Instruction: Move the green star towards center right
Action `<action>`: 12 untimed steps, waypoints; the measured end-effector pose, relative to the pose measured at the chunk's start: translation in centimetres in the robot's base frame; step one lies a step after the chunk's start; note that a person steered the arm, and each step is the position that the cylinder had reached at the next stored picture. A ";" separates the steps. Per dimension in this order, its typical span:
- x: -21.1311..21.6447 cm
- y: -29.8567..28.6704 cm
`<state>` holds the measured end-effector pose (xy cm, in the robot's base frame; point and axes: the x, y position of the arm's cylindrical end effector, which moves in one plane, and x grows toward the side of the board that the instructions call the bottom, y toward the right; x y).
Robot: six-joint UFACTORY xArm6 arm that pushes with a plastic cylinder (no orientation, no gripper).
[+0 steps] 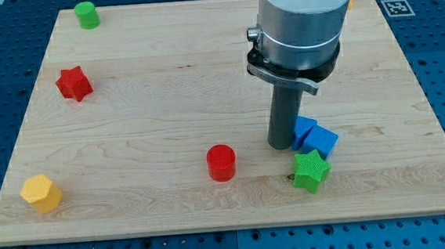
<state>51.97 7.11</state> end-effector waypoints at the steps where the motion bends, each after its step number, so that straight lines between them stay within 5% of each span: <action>1: 0.0 -1.0; 7: 5.8 -1.7; 12: 6.8 9.5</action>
<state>58.75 16.58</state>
